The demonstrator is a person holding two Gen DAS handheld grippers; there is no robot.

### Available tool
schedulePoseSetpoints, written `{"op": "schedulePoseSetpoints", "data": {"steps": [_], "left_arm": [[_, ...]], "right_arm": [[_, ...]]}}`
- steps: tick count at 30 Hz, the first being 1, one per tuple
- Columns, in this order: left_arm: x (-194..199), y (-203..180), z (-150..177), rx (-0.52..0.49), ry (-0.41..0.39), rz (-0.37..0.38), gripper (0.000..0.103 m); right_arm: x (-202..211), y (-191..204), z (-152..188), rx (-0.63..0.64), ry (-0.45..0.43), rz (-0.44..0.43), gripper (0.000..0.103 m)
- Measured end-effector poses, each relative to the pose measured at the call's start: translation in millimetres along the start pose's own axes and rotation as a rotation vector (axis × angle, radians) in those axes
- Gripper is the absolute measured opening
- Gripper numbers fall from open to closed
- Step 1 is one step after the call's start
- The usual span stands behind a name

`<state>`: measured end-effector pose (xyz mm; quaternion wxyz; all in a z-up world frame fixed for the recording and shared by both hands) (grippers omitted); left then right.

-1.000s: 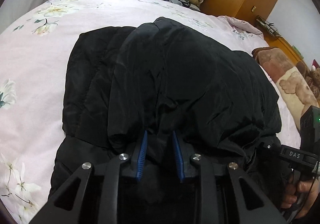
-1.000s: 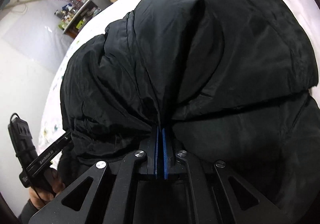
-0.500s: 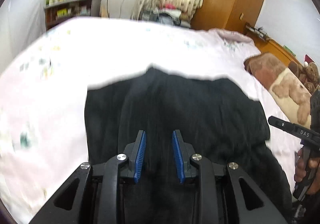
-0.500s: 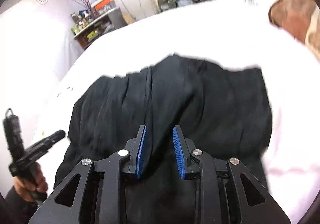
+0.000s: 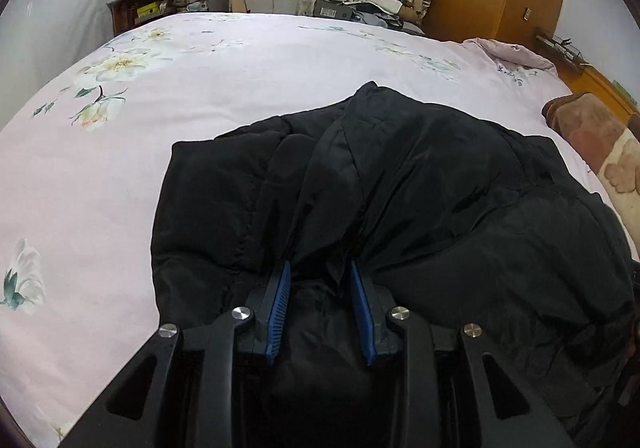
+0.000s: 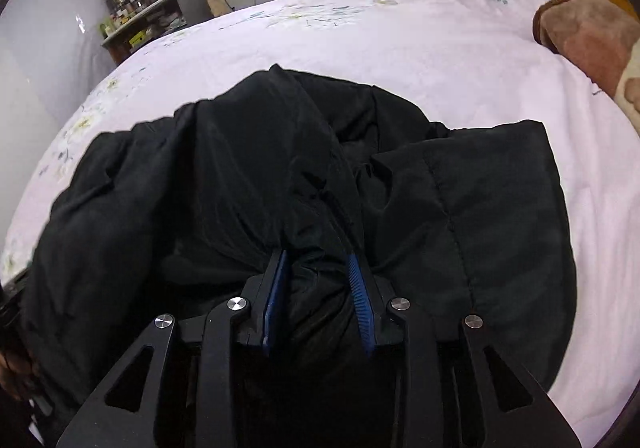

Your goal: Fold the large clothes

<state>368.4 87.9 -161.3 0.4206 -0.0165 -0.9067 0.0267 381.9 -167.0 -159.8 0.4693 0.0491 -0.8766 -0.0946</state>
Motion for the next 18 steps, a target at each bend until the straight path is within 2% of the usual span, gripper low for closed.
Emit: {"op": "schedulePoseSetpoints", "data": {"steps": [4,6,9,10,12,14,16,18], "left_arm": [[22.8,-1.7,-8.6,-0.002,0.011,0.015,0.033],[46.4,-4.6,-14.8,0.000,-0.033,0.045,0.033],[80.0,-17.3,-13.3,-0.023,-0.110,0.111,0.033],[85.1,-25.0,-9.8,-0.034,-0.117,0.137,0.033],[80.3,-39.5,3.4,-0.078,-0.092,0.149,0.033],[60.9,-45.2,22.5,-0.094,-0.023,0.131,0.033],[41.8,-41.2,37.0,-0.088,0.020,0.120,0.030],[36.1,-39.4,42.6,-0.090,0.023,0.112,0.029]], "right_arm": [[16.5,2.0,-12.7,-0.044,0.000,0.000,0.032],[42.8,8.5,-25.2,-0.036,-0.068,-0.008,0.032],[86.0,36.6,-22.3,0.008,-0.165,-0.106,0.033],[93.7,52.4,-14.5,0.043,-0.170,-0.145,0.033],[86.7,79.0,6.6,0.115,-0.124,-0.180,0.033],[67.1,89.9,28.0,0.159,-0.061,-0.175,0.032],[37.7,90.4,47.8,0.182,0.013,-0.129,0.032],[14.3,81.3,61.3,0.199,0.049,-0.085,0.032]]}}
Point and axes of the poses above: each gripper's, at about its wrist camera, not at the fingertips, and x roughly against the way its jaws point, y to its left, z to its underside, the point moved 9 cm from there along -x, roughly the way its jaws point, and after that the axes turned 6 degrees about -x, right-handed, at the moved point
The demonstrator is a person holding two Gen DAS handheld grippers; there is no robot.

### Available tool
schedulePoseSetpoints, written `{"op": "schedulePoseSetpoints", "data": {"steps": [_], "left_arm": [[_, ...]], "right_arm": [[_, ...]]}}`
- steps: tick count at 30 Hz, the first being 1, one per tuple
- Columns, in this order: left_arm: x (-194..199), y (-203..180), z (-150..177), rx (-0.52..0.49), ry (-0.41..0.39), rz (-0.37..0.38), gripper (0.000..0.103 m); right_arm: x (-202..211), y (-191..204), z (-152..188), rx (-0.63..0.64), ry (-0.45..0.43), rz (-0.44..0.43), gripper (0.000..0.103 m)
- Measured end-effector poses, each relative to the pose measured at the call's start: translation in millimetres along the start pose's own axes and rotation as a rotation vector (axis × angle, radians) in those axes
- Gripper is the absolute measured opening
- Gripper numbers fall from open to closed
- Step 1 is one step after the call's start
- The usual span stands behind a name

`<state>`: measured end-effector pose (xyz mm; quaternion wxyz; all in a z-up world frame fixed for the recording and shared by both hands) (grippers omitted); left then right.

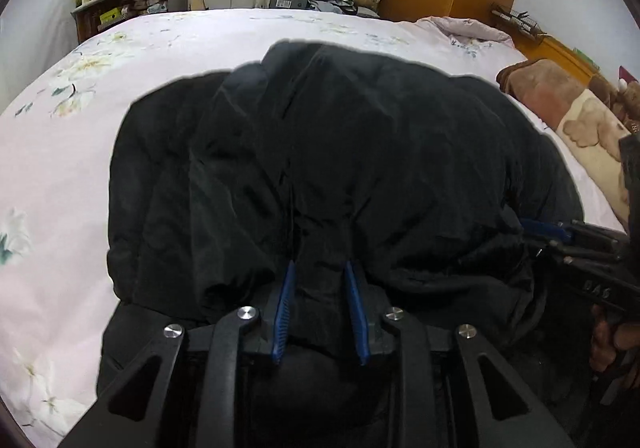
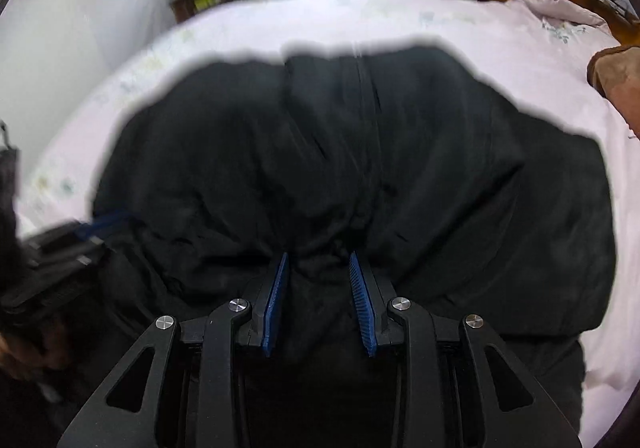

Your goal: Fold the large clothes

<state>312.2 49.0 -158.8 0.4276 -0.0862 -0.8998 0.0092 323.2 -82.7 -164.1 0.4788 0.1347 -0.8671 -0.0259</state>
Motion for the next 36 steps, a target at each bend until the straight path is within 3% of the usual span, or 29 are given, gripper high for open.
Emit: {"op": "schedulePoseSetpoints", "data": {"steps": [7,13,16,18,22,27,29,33,36], "left_arm": [[12.0,-4.0,-7.3,-0.007,0.030,-0.017,0.028],[65.4,-37.8,-14.0,-0.007,-0.087,0.108,0.028],[40.8,-52.0,0.9,-0.056,-0.022,0.107,0.028],[12.0,-45.8,18.0,-0.026,0.054,0.101,0.028],[1.9,-35.1,21.9,0.022,0.041,0.132,0.028],[14.1,-38.2,17.9,-0.016,0.055,0.123,0.028],[31.7,-37.7,10.7,-0.035,0.045,0.137,0.028],[58.4,-33.7,-24.1,-0.070,-0.063,0.128,0.029],[54.0,-16.2,-64.9,-0.113,-0.129,0.044,0.034]], "right_arm": [[-2.8,-5.1,5.8,-0.025,0.027,0.009,0.031],[56.7,9.7,-1.4,-0.038,-0.100,-0.060,0.031],[35.0,10.0,16.0,-0.009,-0.032,-0.041,0.031],[8.9,-3.4,29.5,-0.037,0.042,-0.024,0.031],[-1.0,-11.6,30.0,-0.077,0.040,-0.065,0.031],[8.5,-1.7,30.0,-0.059,0.039,-0.058,0.031],[25.8,-2.6,17.3,-0.052,-0.006,-0.065,0.031],[66.2,-12.5,-18.5,-0.047,-0.143,-0.064,0.031],[66.8,-28.1,-55.1,-0.041,-0.195,-0.023,0.031]]}}
Point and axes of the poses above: each gripper's, at about its wrist camera, not at the fingertips, and x roughly against the way its jaws point, y to its left, z to its underside, the point moved 9 cm from there along -x, roughly the way its jaws point, and after that the axes turned 6 degrees about -x, right-handed, at the moved point
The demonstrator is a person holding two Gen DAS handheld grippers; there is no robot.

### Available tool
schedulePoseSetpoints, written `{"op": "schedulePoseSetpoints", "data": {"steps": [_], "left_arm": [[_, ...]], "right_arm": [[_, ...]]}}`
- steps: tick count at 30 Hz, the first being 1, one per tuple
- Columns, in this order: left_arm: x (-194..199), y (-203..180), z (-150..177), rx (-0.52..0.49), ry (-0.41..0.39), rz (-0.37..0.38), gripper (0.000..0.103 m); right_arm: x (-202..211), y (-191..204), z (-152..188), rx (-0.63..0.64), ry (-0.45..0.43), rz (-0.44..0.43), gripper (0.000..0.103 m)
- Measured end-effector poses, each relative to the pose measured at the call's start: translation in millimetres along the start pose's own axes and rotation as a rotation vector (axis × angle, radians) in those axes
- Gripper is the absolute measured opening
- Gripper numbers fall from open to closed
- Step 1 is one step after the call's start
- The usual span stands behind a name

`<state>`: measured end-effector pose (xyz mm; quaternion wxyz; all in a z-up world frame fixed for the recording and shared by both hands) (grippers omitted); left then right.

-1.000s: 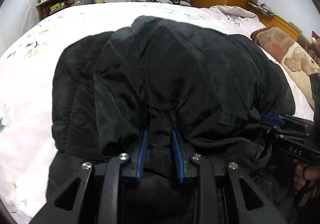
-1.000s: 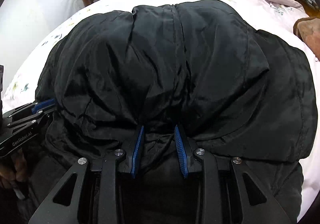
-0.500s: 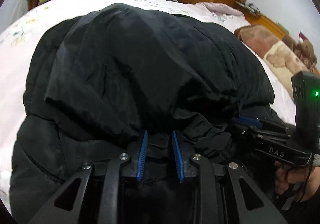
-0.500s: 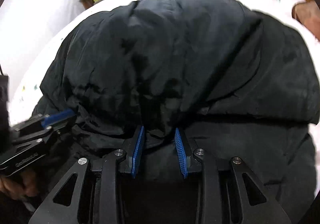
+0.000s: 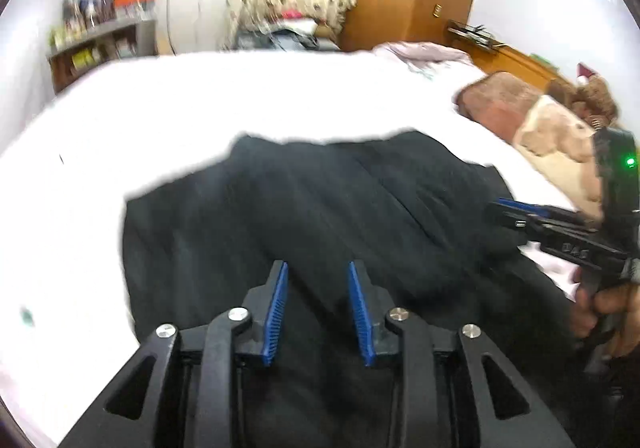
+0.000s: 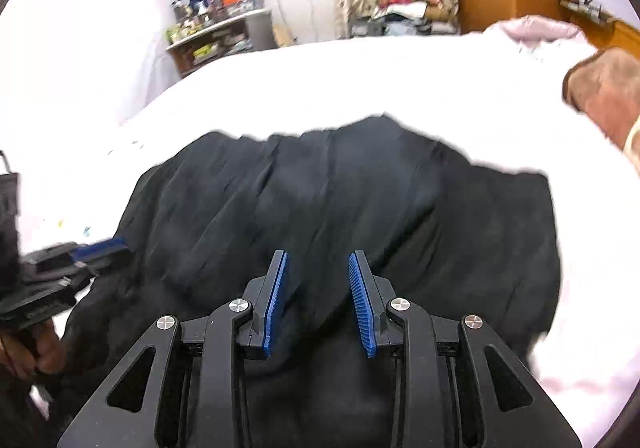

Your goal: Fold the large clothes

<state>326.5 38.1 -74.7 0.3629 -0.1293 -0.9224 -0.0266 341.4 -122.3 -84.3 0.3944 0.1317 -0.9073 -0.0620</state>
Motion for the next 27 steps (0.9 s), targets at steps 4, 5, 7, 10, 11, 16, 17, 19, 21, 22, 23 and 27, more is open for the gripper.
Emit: {"op": "schedulePoseSetpoints", "data": {"steps": [4,5,7,10,11,16,17,19,21,22,23,27], "left_arm": [[-45.7,42.8,-20.6,0.067,0.040,-0.089,0.034],[-58.1,52.5,-16.9,0.079,0.068,-0.112,0.034],[-80.7,62.4,0.7,0.095,0.112,-0.115,0.037],[-90.3,59.2,16.6,0.060,0.098,-0.135,0.037],[-91.2,57.9,17.8,0.057,0.089,-0.141,0.037],[-77.5,57.2,10.2,0.054,0.103,-0.137,0.036],[-65.9,54.9,6.9,0.057,0.089,-0.131,0.036],[-41.4,53.4,3.1,0.075,0.039,-0.097,0.036],[-19.5,45.1,8.0,0.085,0.000,-0.066,0.036],[-14.2,38.8,13.7,0.088,-0.003,-0.048,0.036],[-11.9,33.3,22.4,0.092,0.005,-0.030,0.036],[-29.4,32.7,61.2,0.092,0.084,-0.050,0.036]], "right_arm": [[-31.2,-26.1,-34.8,-0.013,0.006,0.049,0.031],[-44.5,-35.9,-38.2,-0.018,0.025,0.072,0.031],[-57.7,-55.4,-29.3,-0.028,0.069,0.112,0.031],[-68.2,-63.7,-4.1,-0.062,0.105,0.090,0.032],[-68.8,-64.4,-0.6,-0.058,0.097,0.092,0.032],[-58.1,-64.1,-8.5,-0.070,0.098,0.108,0.032],[-44.9,-60.8,-13.5,-0.066,0.083,0.117,0.032],[-25.5,-56.7,-22.8,-0.053,0.026,0.105,0.032],[2.5,-41.3,-21.9,-0.047,-0.028,0.057,0.032],[13.2,-29.0,-17.0,-0.043,-0.044,0.017,0.032],[18.1,-16.4,-8.9,-0.030,-0.041,-0.019,0.032],[-18.1,9.4,49.8,0.023,0.138,-0.027,0.032]]}}
Point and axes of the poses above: each gripper's, at about its wrist camera, not at the fingertips, and x roughly against the way its jaws point, y to its left, z to its underside, the point moved 9 cm from there along -x, roughly the way its jaws point, and after that the axes turned 6 degrees about -x, right-handed, at the moved point
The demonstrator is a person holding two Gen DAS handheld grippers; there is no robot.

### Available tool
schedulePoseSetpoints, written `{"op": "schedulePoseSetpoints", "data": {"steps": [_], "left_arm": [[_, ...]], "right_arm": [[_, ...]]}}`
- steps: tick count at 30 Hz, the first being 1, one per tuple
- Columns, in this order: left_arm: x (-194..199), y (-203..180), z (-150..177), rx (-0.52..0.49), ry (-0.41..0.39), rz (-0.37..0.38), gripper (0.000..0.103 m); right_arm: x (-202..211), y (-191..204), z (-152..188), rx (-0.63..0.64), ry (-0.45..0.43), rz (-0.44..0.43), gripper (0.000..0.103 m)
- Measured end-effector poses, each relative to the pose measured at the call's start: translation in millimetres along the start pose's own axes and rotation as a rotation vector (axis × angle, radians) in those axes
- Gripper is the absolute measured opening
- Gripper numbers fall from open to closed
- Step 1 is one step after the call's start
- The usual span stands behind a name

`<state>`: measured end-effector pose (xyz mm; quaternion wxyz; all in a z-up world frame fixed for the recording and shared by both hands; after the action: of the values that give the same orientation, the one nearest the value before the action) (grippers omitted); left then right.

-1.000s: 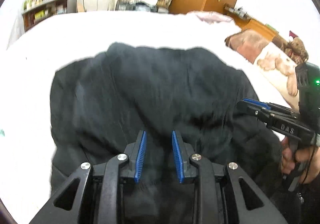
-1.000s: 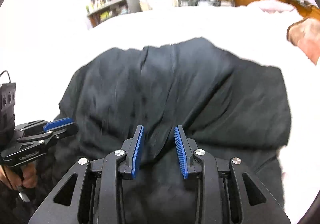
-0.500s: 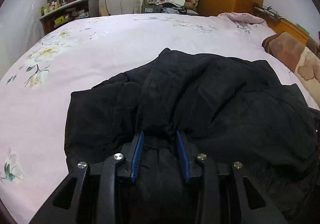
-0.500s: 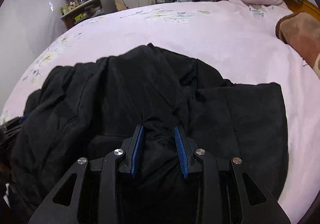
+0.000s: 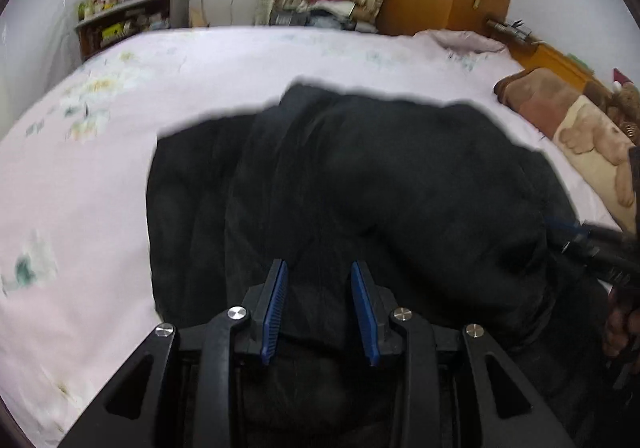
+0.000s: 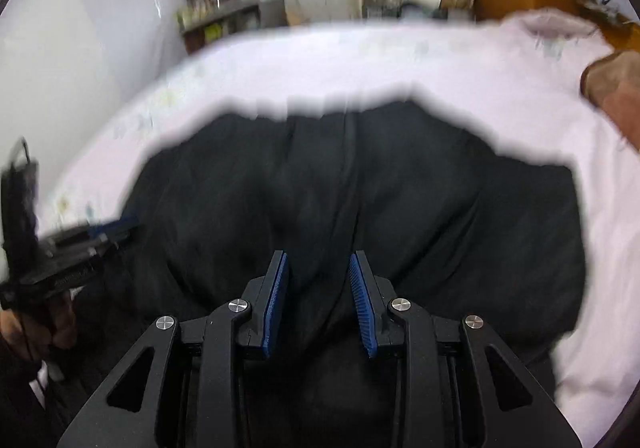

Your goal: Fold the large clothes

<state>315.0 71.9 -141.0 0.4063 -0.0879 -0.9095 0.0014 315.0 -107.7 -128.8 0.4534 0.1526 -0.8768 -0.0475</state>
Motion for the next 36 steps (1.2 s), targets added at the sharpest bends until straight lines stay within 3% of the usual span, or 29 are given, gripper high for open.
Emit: {"op": "schedulePoseSetpoints", "data": {"steps": [3,7,13,17,25,36], "left_arm": [[-5.8,-1.2,0.1,0.001,0.011,-0.012,0.036],[-0.4,-7.7,-1.5,-0.026,0.031,-0.037,0.036],[40.2,-40.8,4.6,-0.008,-0.031,0.086,0.036],[4.7,-51.4,35.1,-0.021,0.071,0.085,0.036],[-5.7,-48.3,38.5,0.002,0.080,0.089,0.036],[56.6,-52.4,42.4,-0.014,0.052,0.057,0.035]], "right_arm": [[-26.8,-11.3,16.9,-0.033,0.053,0.012,0.032],[-25.3,-13.3,14.9,-0.050,0.077,0.031,0.032],[24.2,3.9,14.6,-0.037,-0.020,-0.007,0.032],[-7.1,7.4,36.8,-0.028,0.068,0.011,0.032],[-29.1,8.9,40.5,-0.044,0.093,0.022,0.032],[46.7,15.6,53.1,-0.086,0.039,0.021,0.034]]}}
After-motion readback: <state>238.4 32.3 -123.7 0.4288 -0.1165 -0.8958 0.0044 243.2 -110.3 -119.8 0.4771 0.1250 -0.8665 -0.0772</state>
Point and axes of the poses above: each gripper's, at about its wrist camera, not at the fingertips, and x roughly against the way its jaws point, y to its left, z to its underside, the point moved 9 cm from there along -x, roughly the way its jaws point, and after that the axes turned 6 degrees about -x, right-handed, at the moved point
